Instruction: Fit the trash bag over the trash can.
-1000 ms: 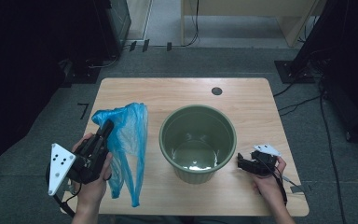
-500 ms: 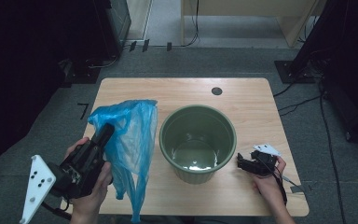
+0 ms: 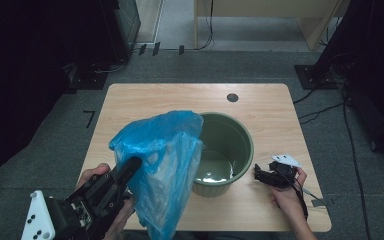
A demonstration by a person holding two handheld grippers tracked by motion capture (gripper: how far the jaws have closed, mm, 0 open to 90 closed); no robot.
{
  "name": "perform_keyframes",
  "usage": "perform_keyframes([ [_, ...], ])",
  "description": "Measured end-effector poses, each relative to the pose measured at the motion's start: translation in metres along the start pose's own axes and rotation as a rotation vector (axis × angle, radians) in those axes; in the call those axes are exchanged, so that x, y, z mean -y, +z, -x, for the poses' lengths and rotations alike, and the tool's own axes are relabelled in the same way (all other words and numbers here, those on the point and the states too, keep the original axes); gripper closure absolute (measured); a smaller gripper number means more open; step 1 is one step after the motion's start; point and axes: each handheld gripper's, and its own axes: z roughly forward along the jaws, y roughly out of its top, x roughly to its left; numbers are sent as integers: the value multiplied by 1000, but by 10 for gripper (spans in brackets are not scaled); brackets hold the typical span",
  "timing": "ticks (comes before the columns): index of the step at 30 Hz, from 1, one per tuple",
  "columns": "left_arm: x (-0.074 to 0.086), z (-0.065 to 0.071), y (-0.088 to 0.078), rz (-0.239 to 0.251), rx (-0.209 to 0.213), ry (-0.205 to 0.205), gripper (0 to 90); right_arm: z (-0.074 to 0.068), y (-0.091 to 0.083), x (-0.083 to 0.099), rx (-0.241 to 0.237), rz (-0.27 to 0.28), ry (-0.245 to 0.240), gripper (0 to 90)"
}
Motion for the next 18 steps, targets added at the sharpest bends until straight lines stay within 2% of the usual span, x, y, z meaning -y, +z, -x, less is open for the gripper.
perform_keyframes([
  [2,0,1,1,1,9,-11,897,0,0,0,0,0,0,120],
  [5,1,2,3,-3,43,-50,897,0,0,0,0,0,0,120],
  [7,2,2,2,-7,47,-50,897,0,0,0,0,0,0,120],
  [13,18,-1,1,-52,28,-81,896,0,0,0,0,0,0,120],
  [17,33,-9,6,-102,5,-85,893,0,0,0,2,-2,-1,119],
  [18,38,-12,7,-117,0,-102,893,0,0,0,2,-2,-1,119],
])
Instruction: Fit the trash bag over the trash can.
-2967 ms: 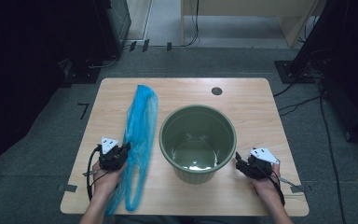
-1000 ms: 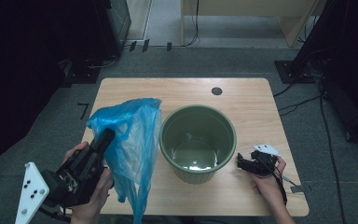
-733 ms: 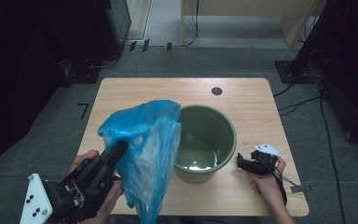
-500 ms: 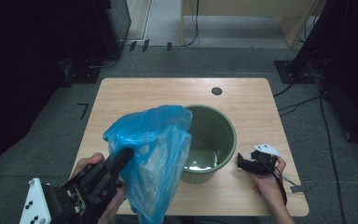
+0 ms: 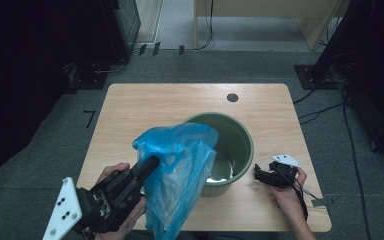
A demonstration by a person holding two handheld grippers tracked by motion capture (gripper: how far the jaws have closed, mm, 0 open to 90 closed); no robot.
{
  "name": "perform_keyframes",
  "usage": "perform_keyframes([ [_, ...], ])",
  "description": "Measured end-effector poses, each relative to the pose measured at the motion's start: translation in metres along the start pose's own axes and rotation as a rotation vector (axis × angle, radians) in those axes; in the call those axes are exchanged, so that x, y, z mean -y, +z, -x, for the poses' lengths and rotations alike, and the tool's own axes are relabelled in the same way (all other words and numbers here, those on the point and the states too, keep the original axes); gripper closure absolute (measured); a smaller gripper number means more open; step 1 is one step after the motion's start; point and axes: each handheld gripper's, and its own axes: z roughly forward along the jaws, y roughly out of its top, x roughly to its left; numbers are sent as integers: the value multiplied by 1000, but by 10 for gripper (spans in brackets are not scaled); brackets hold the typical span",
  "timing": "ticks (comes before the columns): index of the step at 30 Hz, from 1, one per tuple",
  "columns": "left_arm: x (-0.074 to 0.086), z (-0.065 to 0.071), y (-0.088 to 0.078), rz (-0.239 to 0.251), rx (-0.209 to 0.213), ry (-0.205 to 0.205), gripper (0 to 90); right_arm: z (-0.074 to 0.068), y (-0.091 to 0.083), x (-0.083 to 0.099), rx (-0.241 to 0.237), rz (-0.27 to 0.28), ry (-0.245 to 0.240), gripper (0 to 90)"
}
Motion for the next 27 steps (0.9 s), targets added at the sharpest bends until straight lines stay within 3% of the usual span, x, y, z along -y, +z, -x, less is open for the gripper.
perform_keyframes([
  [1,6,-6,2,-18,-1,-38,893,0,0,0,0,0,0,119],
  [4,21,-19,8,-67,-15,-94,892,0,0,0,0,0,0,119],
  [5,32,-28,12,-108,-35,-125,888,0,0,0,1,-1,-1,119],
  [11,51,-43,17,-169,-108,-166,827,-1,-1,0,26,7,-1,138],
  [12,53,-45,17,-176,-120,-167,815,-2,-3,1,91,30,-20,149],
  [16,56,-47,19,-192,-155,-148,823,-3,-8,1,161,76,-30,163],
  [18,59,-50,20,-202,-167,-140,833,-2,-26,-9,172,179,18,191],
  [19,59,-50,20,-202,-167,-140,835,-2,-26,-9,172,179,18,191],
  [20,61,-51,22,-202,-175,-146,835,-2,-35,-14,171,221,30,202],
  [21,64,-53,24,-206,-184,-153,842,-6,-55,-23,175,309,26,213],
  [22,64,-53,24,-206,-184,-153,845,-6,-55,-23,175,309,26,213],
  [25,69,-54,27,-220,-198,-147,846,-16,-82,-37,156,401,27,217],
  [27,70,-53,29,-223,-205,-135,851,-28,-107,-50,143,491,11,222],
])
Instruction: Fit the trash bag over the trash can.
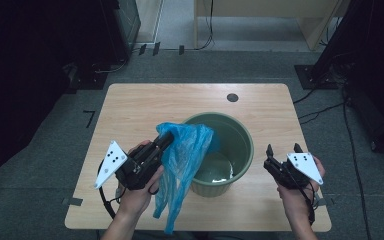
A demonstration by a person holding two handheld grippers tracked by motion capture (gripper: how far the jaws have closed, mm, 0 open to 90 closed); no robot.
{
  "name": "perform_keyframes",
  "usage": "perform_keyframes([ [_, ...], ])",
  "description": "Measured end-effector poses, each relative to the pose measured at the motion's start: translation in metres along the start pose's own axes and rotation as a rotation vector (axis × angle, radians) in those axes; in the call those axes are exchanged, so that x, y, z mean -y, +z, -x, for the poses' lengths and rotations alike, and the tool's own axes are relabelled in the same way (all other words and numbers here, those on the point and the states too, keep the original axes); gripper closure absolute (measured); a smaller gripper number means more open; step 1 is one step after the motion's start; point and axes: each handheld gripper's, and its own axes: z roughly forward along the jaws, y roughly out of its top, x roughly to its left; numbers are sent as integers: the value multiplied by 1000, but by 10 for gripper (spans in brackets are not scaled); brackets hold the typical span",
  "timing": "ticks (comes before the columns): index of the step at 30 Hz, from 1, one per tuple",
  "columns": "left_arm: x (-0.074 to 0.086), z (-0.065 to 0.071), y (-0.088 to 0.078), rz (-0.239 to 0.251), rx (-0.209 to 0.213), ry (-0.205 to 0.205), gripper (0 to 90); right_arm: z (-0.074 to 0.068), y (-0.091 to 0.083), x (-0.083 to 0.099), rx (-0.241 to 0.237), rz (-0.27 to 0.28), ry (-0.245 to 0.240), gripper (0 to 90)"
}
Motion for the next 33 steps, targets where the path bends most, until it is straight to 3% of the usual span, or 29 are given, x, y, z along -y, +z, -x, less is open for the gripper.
perform_keyframes([
  [4,1,2,1,5,-10,17,858,-12,-23,-33,-20,131,-21,224],
  [5,1,2,1,5,-12,19,858,-12,-23,-33,-20,131,-21,224],
  [8,1,4,2,8,-13,17,860,-21,-40,-61,-48,212,-25,226],
  [9,1,4,2,8,-15,22,860,-30,-50,-77,-32,282,-37,229],
  [10,1,5,2,8,-15,23,860,-35,-55,-84,-23,318,-49,232],
  [11,1,5,1,7,-15,25,860,-35,-55,-84,-23,318,-49,232],
  [12,1,6,1,15,-28,29,867,-47,-64,-96,-36,361,-56,233],
  [16,2,5,-3,36,-58,37,878,-64,-79,-101,-122,366,-29,237],
  [17,2,5,-3,37,-61,36,878,-64,-79,-101,-122,366,-29,237],
  [18,2,4,-3,39,-62,32,878,-74,-87,-98,-183,358,-33,243],
  [19,2,4,-4,40,-65,29,878,-74,-87,-98,-183,358,-33,243],
  [20,2,4,-4,41,-65,27,878,-80,-92,-97,-217,348,-42,246],
  [21,2,5,-4,39,-63,30,877,-90,-101,-93,-302,339,-39,291],
  [22,3,7,-4,40,-64,32,874,-96,-106,-91,-350,336,-41,310],
  [23,3,8,-4,43,-65,36,874,-96,-106,-91,-350,336,-41,310],
  [24,3,10,-4,47,-67,44,868,-108,-113,-88,-424,328,-62,326],
  [25,3,13,-4,52,-76,59,866,-114,-117,-86,-456,327,-75,330],
  [26,3,13,-4,52,-76,59,863,-114,-117,-86,-456,327,-75,330],
  [27,3,15,-5,58,-85,66,861,-126,-123,-81,-516,312,-85,329],
  [28,3,15,-5,58,-85,66,860,-126,-123,-81,-516,312,-85,329],
  [30,3,17,-6,65,-99,73,857,-141,-131,-75,-600,292,-94,292],
  [33,2,18,-7,69,-106,81,856,-147,-135,-72,-625,296,-101,262],
])
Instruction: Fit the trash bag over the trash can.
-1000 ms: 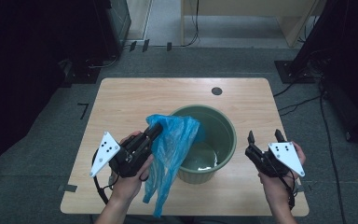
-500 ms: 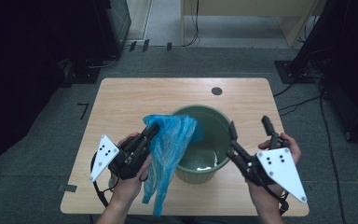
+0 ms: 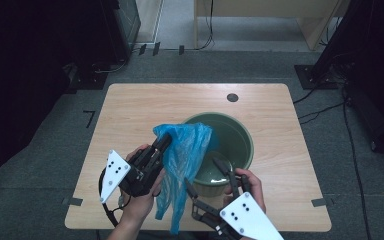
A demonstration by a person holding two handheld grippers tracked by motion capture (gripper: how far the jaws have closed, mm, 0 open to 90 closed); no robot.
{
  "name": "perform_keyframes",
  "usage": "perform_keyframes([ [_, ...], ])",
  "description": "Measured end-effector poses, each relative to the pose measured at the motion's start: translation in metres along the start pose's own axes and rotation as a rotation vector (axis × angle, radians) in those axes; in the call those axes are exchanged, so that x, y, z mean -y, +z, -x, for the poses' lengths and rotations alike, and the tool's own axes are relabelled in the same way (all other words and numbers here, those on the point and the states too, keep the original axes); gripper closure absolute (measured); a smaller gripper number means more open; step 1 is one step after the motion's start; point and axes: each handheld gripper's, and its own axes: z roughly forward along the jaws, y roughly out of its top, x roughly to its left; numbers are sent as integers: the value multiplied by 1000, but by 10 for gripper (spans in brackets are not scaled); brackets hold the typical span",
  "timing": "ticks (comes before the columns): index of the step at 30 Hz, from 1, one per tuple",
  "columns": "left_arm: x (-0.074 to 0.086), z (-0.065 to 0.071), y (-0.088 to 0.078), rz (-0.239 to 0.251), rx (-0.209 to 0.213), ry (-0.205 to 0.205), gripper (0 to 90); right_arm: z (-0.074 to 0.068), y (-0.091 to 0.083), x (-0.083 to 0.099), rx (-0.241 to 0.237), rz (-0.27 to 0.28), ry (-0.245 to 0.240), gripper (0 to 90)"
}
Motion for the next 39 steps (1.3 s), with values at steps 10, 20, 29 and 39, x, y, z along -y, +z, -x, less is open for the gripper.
perform_keyframes([
  [10,1,3,0,11,-55,33,855,-9,5,5,-91,-42,93,205],
  [20,-1,1,-1,4,-32,2,816,-8,12,12,60,-105,66,560],
  [29,-4,-5,-1,-1,4,-20,593,26,10,13,224,-30,80,887],
  [39,-5,-2,-1,-23,69,21,643,46,7,10,319,0,41,885],
])
